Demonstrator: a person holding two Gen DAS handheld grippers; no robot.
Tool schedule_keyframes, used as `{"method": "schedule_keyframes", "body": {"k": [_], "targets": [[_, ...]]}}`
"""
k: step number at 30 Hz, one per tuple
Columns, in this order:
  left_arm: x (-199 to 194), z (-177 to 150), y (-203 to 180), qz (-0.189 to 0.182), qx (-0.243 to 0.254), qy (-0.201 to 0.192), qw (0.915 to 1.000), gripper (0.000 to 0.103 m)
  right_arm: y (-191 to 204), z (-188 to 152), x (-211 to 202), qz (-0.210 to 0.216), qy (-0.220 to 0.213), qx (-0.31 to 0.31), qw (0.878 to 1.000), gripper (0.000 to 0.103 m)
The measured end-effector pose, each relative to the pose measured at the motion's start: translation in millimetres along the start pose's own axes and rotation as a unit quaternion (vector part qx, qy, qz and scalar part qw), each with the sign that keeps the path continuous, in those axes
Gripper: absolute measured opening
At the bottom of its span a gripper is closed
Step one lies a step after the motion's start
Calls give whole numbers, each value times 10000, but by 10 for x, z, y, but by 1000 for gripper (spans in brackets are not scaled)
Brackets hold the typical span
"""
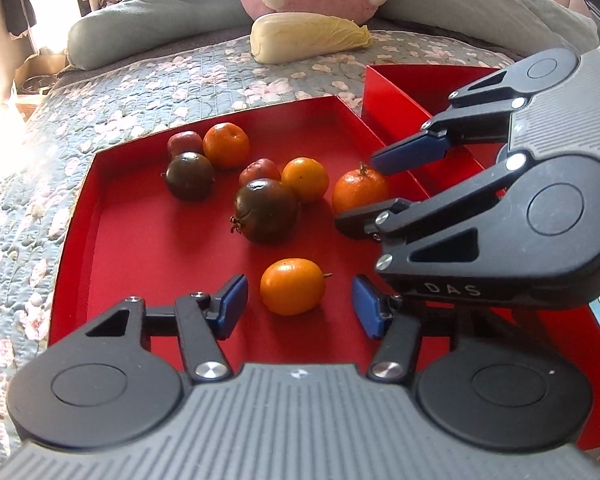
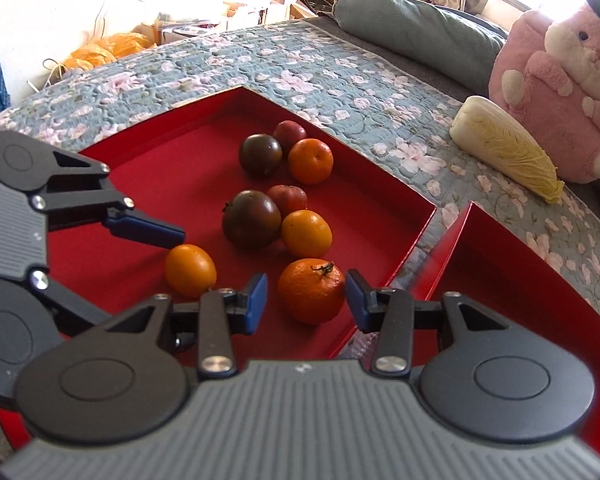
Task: Organize fruits
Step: 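Grasp the orange cherry tomato with the left gripper while the right gripper grasps the tangerine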
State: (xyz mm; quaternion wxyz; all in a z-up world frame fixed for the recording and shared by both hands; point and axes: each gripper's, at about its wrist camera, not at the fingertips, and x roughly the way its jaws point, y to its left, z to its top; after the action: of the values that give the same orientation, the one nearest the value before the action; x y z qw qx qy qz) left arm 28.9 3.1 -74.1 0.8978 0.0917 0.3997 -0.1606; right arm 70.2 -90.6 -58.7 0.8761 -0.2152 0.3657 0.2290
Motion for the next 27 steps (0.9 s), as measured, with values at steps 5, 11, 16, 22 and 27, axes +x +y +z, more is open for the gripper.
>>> {"method": "schedule_keyframes", "body": {"k": [5,11,16,22,27], "targets": [[16,3,-3,-17,53,-61,10000,57,24,25,91,-232,24,-172,9996,46],[15,16,34,-114,47,-91,9999,44,37,28,123,-356,56,-314,9989,42],[-13,-3,24,-152,148,-56,9998,43,-13,11,-3,21,44,139,9999,41],[-89,-19,-72,-89,345,-25,9994,43,-11,-64,-250,185,-29,578,9982,41],[-298,6,-205,-124,425,-193,9988,44,38,-93,-511,144,-160,653,9976,41]]}}
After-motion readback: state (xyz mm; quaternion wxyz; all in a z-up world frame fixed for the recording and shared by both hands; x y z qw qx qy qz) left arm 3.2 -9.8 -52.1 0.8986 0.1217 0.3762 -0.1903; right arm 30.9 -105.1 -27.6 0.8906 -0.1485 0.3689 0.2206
